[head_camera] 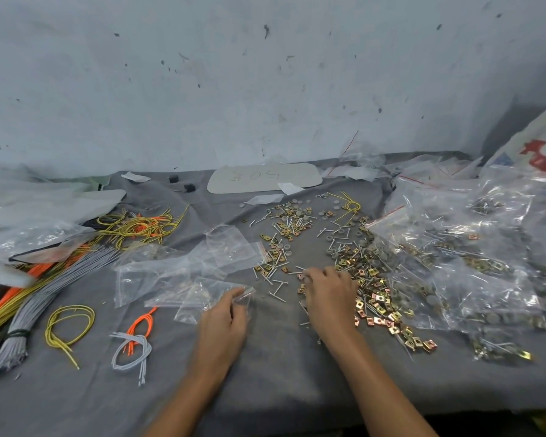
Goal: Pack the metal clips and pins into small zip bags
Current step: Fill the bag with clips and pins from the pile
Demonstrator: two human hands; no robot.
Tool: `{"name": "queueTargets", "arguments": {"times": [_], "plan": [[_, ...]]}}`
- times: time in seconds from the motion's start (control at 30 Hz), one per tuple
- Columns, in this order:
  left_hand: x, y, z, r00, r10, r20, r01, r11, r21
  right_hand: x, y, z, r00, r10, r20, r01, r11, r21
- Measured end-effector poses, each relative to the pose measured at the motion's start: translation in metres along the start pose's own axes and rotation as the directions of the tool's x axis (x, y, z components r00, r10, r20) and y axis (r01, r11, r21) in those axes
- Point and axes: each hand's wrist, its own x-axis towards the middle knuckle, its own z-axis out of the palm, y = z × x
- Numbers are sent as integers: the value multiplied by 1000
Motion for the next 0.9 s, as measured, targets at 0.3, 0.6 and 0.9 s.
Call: {"name": "queueTargets", "arguments": {"times": [0.3,0.6,0.9], "plan": [[4,-2,6,999,25,44,-28,997,70,-48,-65,29,968,-212,133,148,912,382],[4,-2,3,999,2,36,-3,1000,25,-48,-56,25,880,-426,209,337,872,356],[7,-8,7,998,-68,-8,67,997,-32,-18,2,-20,967,-154,200,149,988,39]]}}
